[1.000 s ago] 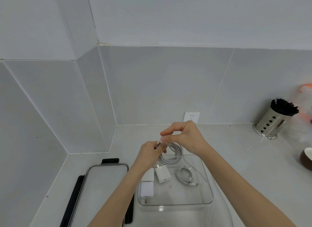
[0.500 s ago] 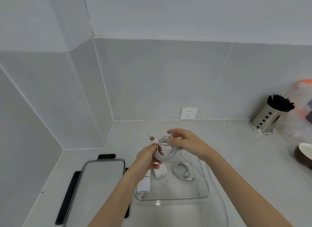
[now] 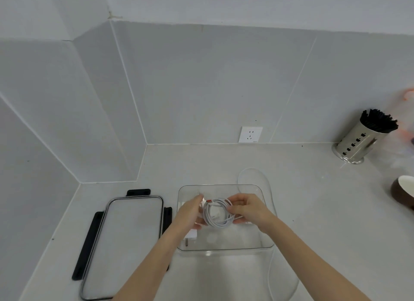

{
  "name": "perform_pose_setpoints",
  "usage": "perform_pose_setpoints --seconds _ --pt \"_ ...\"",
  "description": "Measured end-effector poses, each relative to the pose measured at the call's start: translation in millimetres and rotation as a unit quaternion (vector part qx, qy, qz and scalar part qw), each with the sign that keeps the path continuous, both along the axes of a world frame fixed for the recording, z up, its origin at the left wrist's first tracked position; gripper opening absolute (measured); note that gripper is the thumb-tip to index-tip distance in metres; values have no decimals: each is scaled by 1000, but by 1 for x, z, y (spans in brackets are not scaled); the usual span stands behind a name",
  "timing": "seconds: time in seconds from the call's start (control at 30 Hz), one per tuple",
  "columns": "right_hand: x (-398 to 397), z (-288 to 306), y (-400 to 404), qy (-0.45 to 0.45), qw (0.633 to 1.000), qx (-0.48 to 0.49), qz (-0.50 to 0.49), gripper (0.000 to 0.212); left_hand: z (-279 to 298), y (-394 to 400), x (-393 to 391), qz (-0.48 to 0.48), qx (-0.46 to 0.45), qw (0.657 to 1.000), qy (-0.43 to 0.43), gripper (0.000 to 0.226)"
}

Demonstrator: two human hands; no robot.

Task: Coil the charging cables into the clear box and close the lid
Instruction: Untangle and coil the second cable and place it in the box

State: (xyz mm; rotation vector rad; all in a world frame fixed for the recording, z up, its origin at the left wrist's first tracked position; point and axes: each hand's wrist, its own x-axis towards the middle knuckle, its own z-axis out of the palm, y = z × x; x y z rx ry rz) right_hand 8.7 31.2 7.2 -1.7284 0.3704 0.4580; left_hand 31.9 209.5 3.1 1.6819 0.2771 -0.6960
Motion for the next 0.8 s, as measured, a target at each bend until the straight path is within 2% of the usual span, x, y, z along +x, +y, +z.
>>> perform_pose_setpoints --seconds 0.2,0.4,0.57,0.63,0.8 --pt "-8 -35 9 42 998 -35 39 17 -16 9 -4 -75 127 988 -52 36" --pt "-10 -55 15 66 994 -73 41 16 -26 7 -5 -204 220 950 -90 34" --pt "-6 -59 21 68 983 -148 79 14 -28 -1 -4 -227 218 946 -75 39" --pt "-4 -63 21 51 976 -188 94 20 -28 -1 -3 -228 226 944 -80 38" --pt "-2 -70 22 22 965 -237 109 28 -29 2 -6 -302 290 899 -125 31"
